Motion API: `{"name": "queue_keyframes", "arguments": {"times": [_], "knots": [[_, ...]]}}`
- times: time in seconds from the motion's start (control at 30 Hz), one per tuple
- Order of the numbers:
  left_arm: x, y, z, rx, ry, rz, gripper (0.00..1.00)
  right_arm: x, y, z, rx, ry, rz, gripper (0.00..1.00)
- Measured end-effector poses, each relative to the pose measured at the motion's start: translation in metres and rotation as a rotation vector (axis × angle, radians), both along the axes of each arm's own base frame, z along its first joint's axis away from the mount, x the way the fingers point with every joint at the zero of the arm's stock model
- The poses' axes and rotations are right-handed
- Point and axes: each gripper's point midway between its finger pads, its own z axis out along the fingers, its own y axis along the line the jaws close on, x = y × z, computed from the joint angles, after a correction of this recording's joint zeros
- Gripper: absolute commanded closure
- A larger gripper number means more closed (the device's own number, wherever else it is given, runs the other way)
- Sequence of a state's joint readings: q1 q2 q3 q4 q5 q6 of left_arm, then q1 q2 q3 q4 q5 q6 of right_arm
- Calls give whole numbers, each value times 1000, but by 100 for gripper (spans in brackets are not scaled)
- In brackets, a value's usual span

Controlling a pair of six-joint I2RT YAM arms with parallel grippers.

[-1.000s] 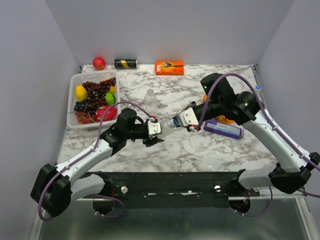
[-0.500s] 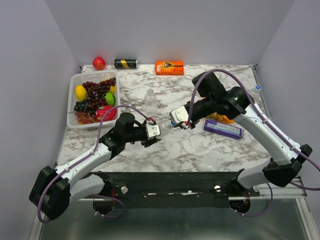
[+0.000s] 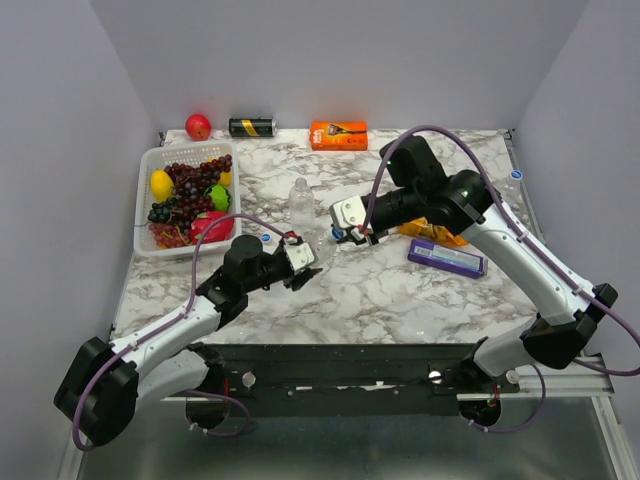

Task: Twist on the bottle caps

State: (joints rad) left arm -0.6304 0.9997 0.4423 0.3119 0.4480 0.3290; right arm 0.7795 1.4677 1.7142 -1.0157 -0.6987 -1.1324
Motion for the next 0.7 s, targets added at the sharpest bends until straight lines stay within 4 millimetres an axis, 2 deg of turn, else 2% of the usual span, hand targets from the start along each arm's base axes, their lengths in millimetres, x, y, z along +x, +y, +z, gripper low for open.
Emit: {"name": "queue_keyframes", "arguments": {"times": [0.2,0.33,0.47,0.7], "knots": [[8,2,6,-20,-9,53,100,7,6,6,23,31,-48,75],[20,9,7,-13,-30,134,100,18,11,7,10,78,-89,75],[32,19,4,10,-41,226,100,30,15,2,-18,135,-152,76],[41,28,-1,56,-65,325,100,43,15,-5,-73,239,-272,78]]}}
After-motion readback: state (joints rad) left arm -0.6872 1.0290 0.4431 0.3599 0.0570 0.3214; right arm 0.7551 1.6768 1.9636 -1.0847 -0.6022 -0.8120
